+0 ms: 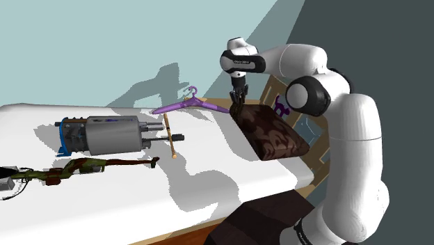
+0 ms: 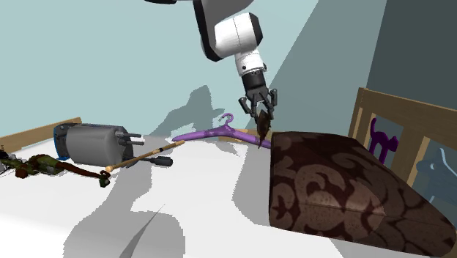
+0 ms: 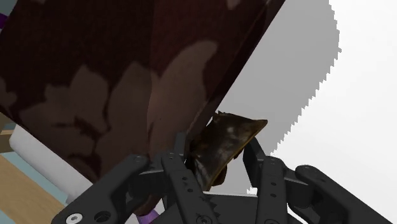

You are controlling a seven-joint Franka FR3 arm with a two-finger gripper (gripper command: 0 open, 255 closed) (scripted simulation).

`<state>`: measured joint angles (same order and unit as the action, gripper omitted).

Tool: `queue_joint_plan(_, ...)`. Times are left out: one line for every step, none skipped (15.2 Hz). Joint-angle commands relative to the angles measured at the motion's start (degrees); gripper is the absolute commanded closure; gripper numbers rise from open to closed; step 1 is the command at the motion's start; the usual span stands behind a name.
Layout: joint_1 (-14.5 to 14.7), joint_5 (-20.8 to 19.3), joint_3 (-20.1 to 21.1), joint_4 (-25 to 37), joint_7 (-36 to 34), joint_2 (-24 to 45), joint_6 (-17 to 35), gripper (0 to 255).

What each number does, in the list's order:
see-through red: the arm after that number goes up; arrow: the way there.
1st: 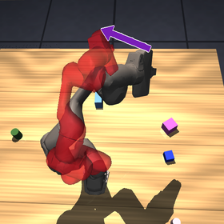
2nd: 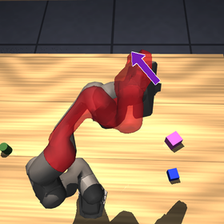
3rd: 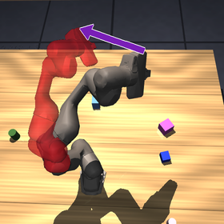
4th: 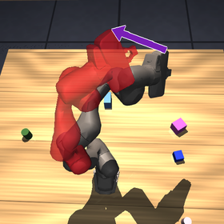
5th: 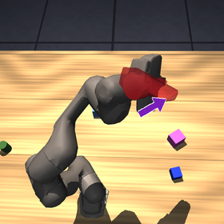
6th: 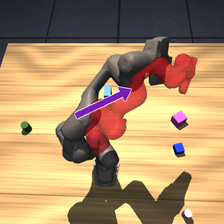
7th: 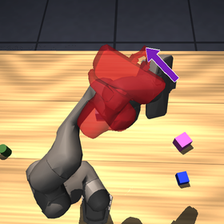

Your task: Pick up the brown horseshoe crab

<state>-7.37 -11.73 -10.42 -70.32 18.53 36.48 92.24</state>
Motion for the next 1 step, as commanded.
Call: queue_joint_plan(-0.03, -0.02, -0.03, 0.26, 0.15, -0.14, -0.38, 255)
